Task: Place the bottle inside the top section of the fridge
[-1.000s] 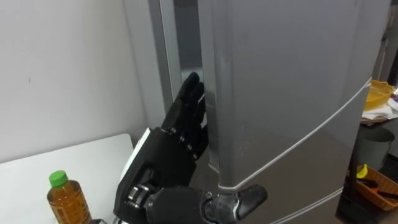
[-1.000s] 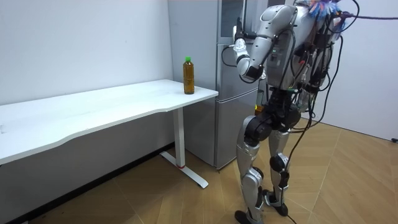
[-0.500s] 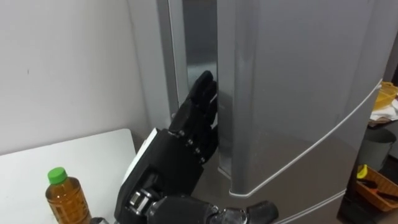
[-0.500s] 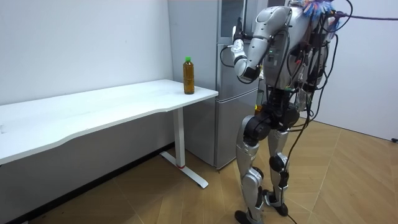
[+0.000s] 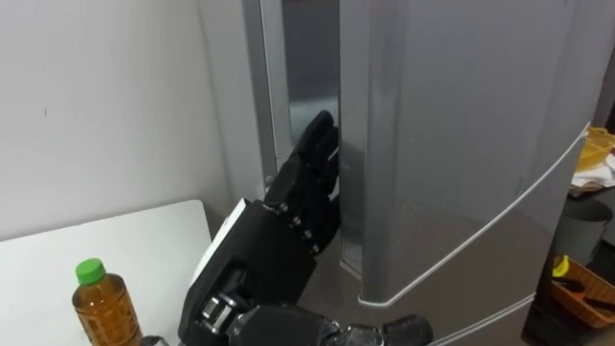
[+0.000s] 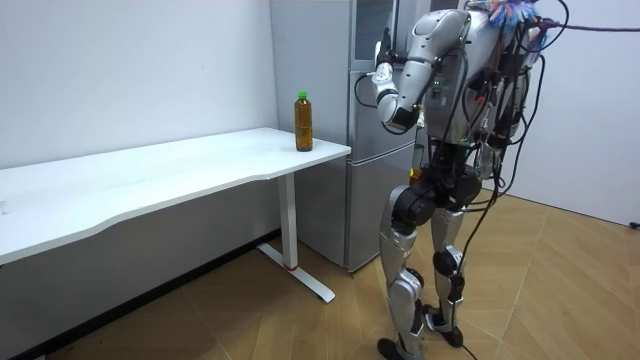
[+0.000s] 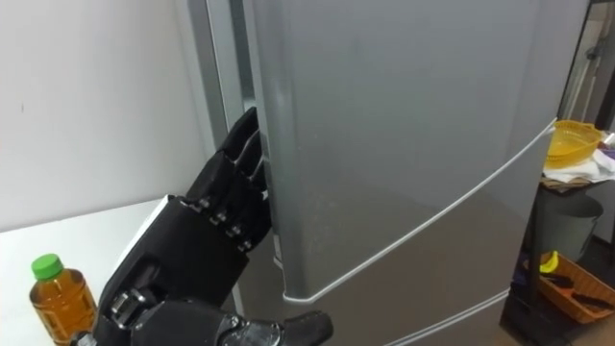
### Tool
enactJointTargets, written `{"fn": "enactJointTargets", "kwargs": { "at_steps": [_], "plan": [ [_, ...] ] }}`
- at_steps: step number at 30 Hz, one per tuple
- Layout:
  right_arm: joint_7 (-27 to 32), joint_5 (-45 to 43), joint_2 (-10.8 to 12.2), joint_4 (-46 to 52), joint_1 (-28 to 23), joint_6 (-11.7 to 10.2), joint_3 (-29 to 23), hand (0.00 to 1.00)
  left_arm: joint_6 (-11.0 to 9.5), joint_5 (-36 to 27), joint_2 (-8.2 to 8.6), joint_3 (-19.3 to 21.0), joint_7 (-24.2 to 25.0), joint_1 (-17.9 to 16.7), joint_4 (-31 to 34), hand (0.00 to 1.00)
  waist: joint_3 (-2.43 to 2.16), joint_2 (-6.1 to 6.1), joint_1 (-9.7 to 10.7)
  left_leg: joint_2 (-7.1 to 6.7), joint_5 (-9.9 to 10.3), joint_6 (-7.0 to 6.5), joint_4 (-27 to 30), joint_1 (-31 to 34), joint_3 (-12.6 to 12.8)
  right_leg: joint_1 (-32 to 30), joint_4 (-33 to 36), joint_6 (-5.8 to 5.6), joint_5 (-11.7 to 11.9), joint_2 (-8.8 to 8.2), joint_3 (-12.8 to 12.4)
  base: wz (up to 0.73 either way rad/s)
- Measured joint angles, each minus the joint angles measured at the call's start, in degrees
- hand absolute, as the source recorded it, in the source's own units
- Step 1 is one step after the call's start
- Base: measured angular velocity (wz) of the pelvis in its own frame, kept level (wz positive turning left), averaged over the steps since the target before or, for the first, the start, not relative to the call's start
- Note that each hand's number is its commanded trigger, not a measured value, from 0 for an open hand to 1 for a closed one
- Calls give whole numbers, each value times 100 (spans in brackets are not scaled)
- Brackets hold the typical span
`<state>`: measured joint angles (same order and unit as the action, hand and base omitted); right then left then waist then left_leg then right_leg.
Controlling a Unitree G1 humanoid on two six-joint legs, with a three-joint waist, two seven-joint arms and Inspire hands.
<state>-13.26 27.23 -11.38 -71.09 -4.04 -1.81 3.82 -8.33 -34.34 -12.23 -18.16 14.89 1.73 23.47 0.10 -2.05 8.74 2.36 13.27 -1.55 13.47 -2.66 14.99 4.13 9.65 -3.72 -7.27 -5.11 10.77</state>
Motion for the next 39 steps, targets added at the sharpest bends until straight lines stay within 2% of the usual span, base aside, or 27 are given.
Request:
{"fn": "enactJointTargets", "kwargs": {
  "at_steps": [6, 15, 21, 27, 35, 39],
  "plan": [
    [0, -1, -8, -1, -5, 0, -4, 0, -5, 0, -1, 26, 72, -12, 4, 0, 12, -34, -3, 15, 1, -1, -7, 2, -11, -1, 1, 0, 0, -6, 3, 0],
    [0, -9, -9, 2, -22, 0, -4, 0, -6, 2, 1, 32, 121, -36, 26, 0, 2, -52, -1, 13, 1, -1, -12, 7, -2, 11, 2, -1, 1, -7, 6, 0],
    [2, -3, -8, 10, -37, -14, 6, 0, -73, 1, 22, -35, 207, -169, 99, 0, 3, -51, 13, 0, 0, -2, -13, 9, 0, 4, 4, -1, 1, -6, 11, 0],
    [1, 18, -17, 10, -42, -119, 127, 0, -163, -1, 21, -205, 214, -225, 127, 0, 11, -40, 17, 8, 0, -2, -5, 7, -4, -2, 4, -3, 2, -10, 13, 0],
    [0, 158, -21, 10, -52, -132, 170, 0, -199, -16, 23, -376, 320, -229, 137, 0, 11, -38, 30, 4, 2, -7, 9, -3, 2, -18, 6, -14, 25, -14, 9, 0],
    [0, 226, -45, 4, -62, -133, 172, 0, -200, -286, 30, -591, 417, -225, 137, 0, 10, -61, 68, 7, 6, -13, 20, 5, 21, -34, 2, -14, 39, -15, 3, -2]
  ]
}}
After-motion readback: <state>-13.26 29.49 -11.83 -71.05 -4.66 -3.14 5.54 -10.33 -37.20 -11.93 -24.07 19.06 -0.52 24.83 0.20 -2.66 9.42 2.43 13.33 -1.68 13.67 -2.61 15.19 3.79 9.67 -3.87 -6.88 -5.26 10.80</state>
